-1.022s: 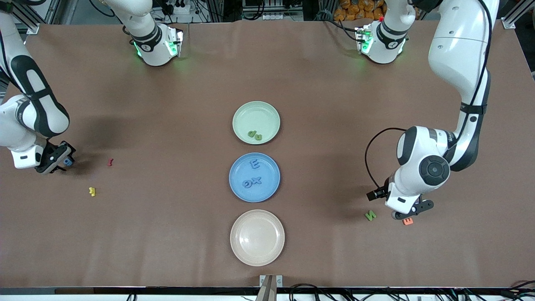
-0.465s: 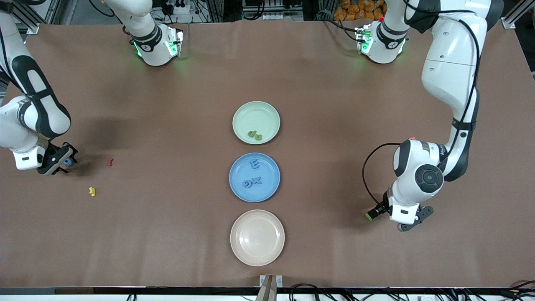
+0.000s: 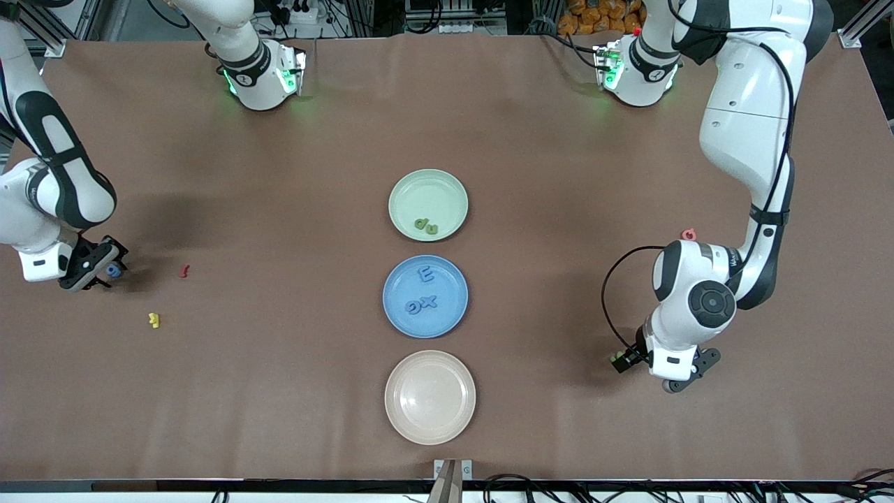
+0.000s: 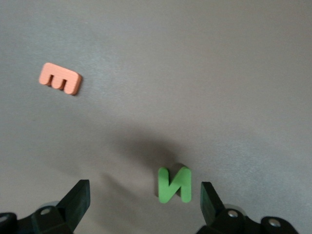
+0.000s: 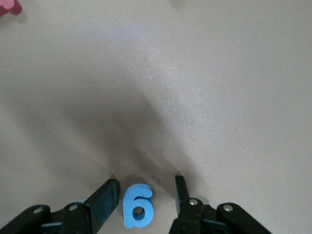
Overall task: Sort letters by color into matching plates
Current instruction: 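Grasp the green N with the left gripper while the right gripper grasps the 6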
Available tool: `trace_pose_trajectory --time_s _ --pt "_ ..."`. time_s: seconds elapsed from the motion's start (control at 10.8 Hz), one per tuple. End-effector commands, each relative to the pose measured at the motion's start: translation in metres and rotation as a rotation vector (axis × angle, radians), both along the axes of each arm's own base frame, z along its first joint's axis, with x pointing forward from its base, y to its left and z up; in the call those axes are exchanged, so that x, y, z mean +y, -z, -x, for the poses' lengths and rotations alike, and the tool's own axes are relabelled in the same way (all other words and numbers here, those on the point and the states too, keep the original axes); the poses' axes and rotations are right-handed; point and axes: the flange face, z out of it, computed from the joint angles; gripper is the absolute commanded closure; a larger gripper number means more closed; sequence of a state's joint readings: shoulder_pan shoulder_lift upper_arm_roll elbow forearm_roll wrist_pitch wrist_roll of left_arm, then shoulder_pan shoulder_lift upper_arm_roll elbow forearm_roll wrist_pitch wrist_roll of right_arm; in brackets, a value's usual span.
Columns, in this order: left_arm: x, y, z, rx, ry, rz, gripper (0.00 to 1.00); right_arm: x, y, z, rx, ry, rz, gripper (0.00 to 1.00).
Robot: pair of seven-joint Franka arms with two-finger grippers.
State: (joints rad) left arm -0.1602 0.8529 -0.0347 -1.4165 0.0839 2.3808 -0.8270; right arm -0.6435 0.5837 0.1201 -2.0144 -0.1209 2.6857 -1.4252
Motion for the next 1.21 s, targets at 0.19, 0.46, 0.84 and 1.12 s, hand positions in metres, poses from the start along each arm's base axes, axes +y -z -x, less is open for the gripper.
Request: trace_pose_trajectory --time_s 0.19,0.46,0.84,1.12 --pt "-0.015 0.019 -0.008 -0.044 -0.026 0.015 0.0 -0.007 0.011 0.015 0.004 0.004 -0.017 0.43" --pt "-0.013 0.026 -0.007 -0.037 -0.028 0.014 0.0 -0.011 0.011 0.017 0.005 0.002 -0.016 0.43" --pt "-0.014 0.031 -0.009 -0.036 -0.023 0.011 0.0 -0.012 0.016 0.018 0.006 0.0 -0.019 0.5" --pt "-0.012 0.031 -0.008 -0.034 -0.001 0.001 0.65 -0.01 0.016 0.017 0.005 -0.001 -0.021 0.59"
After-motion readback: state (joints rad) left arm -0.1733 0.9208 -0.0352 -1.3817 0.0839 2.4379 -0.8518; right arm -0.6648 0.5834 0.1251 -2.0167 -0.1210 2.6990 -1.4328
